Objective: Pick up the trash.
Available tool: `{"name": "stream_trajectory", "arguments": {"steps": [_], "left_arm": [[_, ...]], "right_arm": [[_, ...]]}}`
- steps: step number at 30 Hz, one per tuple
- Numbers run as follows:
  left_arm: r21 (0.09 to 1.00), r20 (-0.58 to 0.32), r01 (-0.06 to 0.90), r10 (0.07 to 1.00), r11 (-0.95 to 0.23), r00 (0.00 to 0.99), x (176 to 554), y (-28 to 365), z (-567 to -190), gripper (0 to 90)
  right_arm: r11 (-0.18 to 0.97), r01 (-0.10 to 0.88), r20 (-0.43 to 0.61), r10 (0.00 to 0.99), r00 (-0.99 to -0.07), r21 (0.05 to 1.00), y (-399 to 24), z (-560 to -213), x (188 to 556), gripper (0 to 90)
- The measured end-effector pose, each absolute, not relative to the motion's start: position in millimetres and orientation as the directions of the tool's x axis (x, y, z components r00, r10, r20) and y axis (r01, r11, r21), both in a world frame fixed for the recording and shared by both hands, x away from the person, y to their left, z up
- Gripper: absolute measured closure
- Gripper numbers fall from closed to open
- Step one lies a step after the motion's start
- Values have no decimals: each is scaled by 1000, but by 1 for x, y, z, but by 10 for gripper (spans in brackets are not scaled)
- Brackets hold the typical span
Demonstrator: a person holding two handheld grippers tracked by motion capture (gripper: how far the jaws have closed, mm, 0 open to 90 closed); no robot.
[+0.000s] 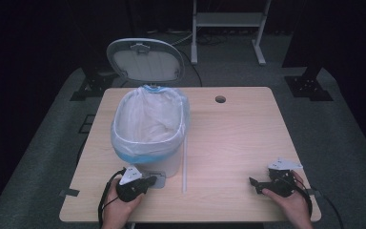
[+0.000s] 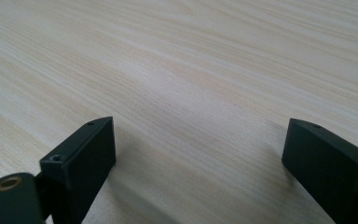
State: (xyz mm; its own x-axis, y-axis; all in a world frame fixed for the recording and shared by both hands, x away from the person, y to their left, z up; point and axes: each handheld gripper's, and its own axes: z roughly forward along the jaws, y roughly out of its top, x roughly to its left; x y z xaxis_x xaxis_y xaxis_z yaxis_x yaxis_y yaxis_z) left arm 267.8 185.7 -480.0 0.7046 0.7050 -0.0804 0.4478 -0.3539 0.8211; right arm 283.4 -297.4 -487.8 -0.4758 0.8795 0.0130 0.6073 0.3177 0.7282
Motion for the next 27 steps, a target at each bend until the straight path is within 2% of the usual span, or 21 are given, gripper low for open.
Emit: {"name": "stream_trajectory", "arguments": {"steps": [27], "left_arm": [[821, -79, 444, 700, -358, 710, 268, 186, -480, 900]], "right_arm": [[306, 583, 61, 849, -525, 753, -275, -470, 279, 92]]}}
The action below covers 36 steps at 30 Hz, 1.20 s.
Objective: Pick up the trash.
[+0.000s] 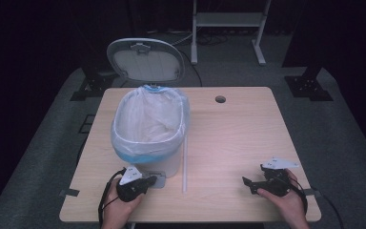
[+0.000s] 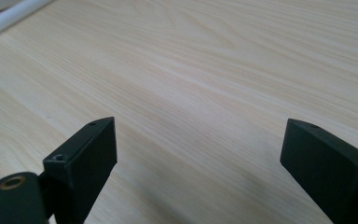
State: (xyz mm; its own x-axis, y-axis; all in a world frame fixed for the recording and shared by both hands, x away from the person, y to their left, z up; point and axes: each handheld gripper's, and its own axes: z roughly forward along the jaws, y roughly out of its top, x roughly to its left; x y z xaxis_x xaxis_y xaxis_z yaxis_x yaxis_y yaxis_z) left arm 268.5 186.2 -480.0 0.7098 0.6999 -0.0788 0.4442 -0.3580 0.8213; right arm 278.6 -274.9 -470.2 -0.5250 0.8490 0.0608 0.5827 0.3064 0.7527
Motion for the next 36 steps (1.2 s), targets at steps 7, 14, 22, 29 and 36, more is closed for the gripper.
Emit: {"name": "stream_trajectory", "arguments": {"steps": [7, 14, 22, 29, 36], "left_arm": [[822, -88, 449, 700, -352, 709, 269, 186, -480, 900], [821, -87, 449, 700, -352, 709, 269, 186, -480, 900], [821, -88, 449, 700, -352, 709, 269, 186, -480, 900], [821, -88, 449, 700, -352, 709, 269, 186, -480, 900], [821, -88, 449, 700, -352, 709, 269, 186, -480, 900]], "right_arm": [[307, 576, 82, 830, -551, 758, -260, -465, 280, 92], [328, 552, 84, 801, -592, 767, -236, -460, 281, 92], [334, 535, 104, 769, -631, 776, -207, -457, 285, 92], [344, 521, 108, 748, -655, 781, -188, -455, 289, 94], [351, 517, 117, 731, -673, 781, -169, -455, 293, 94]]}}
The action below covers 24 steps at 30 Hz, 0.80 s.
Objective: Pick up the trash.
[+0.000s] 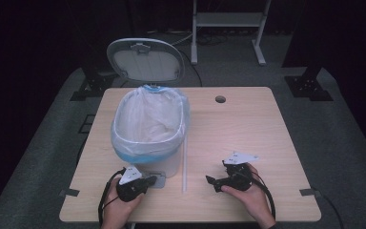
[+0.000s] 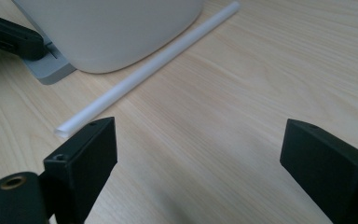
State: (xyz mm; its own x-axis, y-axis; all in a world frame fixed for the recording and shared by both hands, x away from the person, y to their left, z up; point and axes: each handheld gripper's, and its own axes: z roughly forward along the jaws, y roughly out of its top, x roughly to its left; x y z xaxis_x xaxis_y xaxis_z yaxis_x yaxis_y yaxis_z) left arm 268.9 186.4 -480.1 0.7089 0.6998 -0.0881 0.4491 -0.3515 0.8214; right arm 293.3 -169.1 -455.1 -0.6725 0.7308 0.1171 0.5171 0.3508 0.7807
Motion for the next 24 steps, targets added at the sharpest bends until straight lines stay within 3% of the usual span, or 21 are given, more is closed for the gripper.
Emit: {"name": "stream_trajectory", "arguments": {"steps": [24], "left_arm": [[821, -89, 450, 701, -350, 708, 269, 187, -480, 900]], "right_arm": [[367, 520, 134, 705, -696, 771, -114, -471, 312, 95]]}}
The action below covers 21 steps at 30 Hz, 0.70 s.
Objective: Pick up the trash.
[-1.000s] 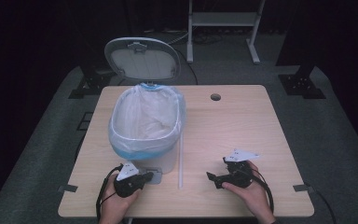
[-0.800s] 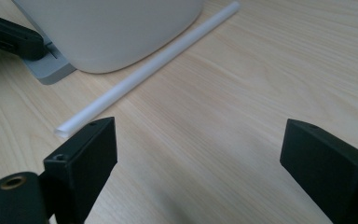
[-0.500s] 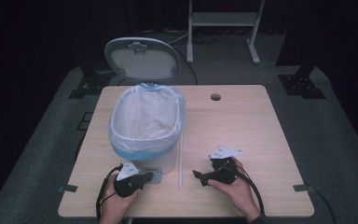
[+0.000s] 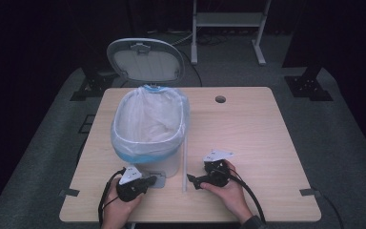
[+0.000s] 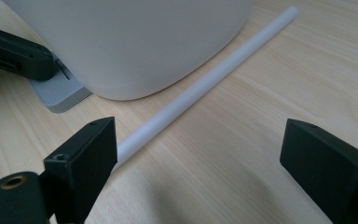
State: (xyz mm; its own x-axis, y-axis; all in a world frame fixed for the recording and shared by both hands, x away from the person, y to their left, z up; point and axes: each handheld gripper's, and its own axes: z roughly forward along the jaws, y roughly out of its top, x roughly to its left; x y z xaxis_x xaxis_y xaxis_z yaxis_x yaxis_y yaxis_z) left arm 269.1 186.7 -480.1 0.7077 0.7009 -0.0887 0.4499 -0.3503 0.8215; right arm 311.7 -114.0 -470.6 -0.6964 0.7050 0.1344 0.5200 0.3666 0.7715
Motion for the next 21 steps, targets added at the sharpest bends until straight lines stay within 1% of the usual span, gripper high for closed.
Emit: {"name": "stream_trajectory", "arguments": {"steps": [7, 12, 14, 16, 21], "left_arm": [[822, -89, 450, 701, -350, 708, 269, 187, -480, 900], [821, -89, 451, 702, -350, 707, 269, 187, -480, 900], [821, -89, 451, 701, -350, 707, 269, 187, -480, 900], [821, -89, 451, 702, -350, 707, 269, 187, -480, 900], [821, -89, 451, 701, -350, 707, 269, 187, -480, 900]], "right_arm": [[391, 520, 118, 703, -701, 759, -93, -481, 315, 96], [399, 517, 102, 709, -697, 758, -87, -484, 317, 97], [393, 517, 92, 722, -685, 761, -85, -484, 319, 146], [391, 507, 78, 729, -681, 768, -84, -484, 319, 146], [403, 521, 62, 744, -665, 752, -84, -485, 322, 147]]}}
